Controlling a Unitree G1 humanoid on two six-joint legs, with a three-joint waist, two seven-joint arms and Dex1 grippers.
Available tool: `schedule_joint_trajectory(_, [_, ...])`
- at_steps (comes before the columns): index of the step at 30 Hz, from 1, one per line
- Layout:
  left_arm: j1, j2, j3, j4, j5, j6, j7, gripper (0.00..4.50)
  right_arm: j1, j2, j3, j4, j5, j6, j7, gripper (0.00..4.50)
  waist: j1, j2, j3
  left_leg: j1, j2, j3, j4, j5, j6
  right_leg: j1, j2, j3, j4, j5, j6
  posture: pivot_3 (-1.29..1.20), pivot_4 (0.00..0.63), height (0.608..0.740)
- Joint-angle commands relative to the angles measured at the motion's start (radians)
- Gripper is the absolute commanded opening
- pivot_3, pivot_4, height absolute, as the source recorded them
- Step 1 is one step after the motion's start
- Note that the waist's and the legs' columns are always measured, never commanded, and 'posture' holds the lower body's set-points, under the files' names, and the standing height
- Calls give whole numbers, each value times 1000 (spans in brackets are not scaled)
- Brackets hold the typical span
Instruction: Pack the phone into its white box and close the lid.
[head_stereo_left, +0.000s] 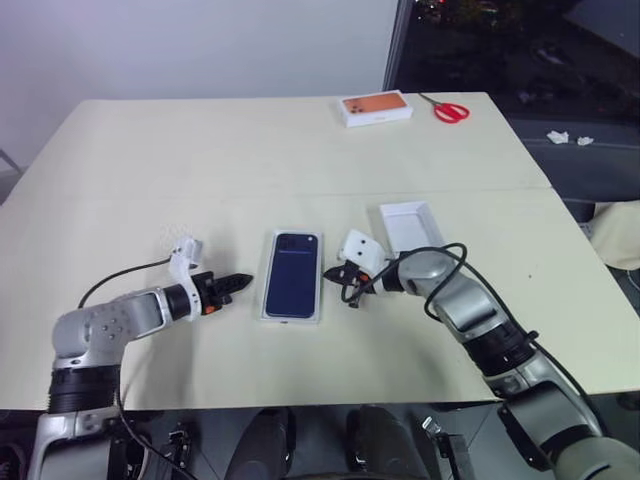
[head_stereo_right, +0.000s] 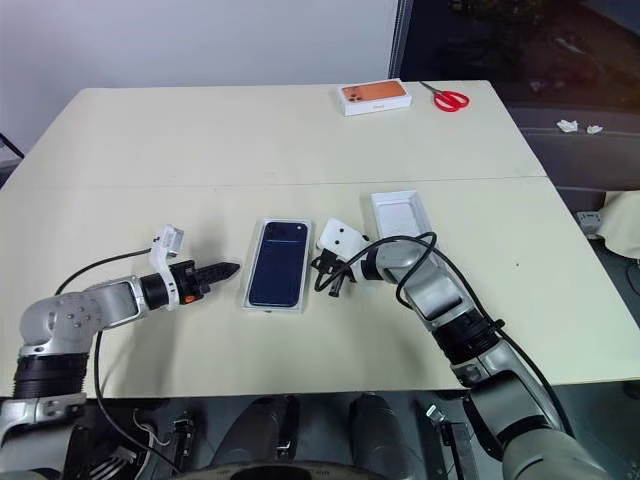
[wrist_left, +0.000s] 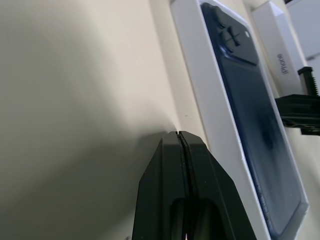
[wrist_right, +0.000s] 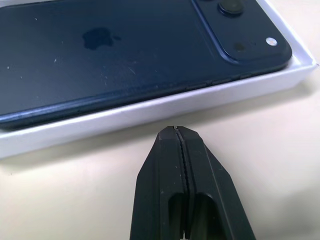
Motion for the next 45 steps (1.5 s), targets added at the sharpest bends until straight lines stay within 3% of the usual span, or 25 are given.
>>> schedule_joint_trajectory(1, [-25, -52, -48, 31, 13, 9, -27, 48, -2, -1, -13, -2, -7, -16, 10, 0, 1, 0, 0, 0, 0, 0, 0, 0, 0, 0, 0, 0, 0, 0, 0, 0, 150, 740])
schedule_joint_trajectory(21, [-211, -318, -245, 173, 199, -46, -124, 48, 97, -230, -140, -2, -17, -40, 62, 0, 56, 3, -2, 2, -8, -4, 6, -4, 8, 13, -6, -4, -11, 1, 2, 0, 150, 740])
schedule_joint_trajectory(36, [-256, -410, -292, 228, 277, -70, -178, 48, 179, -340, -223, -49, -8, -21, 83, 0, 56, 3, -2, 2, -10, -4, 8, -6, 11, 17, -7, -4, -15, 2, 4, 0, 150, 740])
schedule_joint_trajectory(45, [-258, -398, -290, 228, 307, -93, -190, 48, 186, -349, -234, -67, 14, -7, 118, 0, 53, 3, -2, 2, -9, -4, 8, -6, 11, 16, -7, -4, -15, 2, 4, 0, 150, 740])
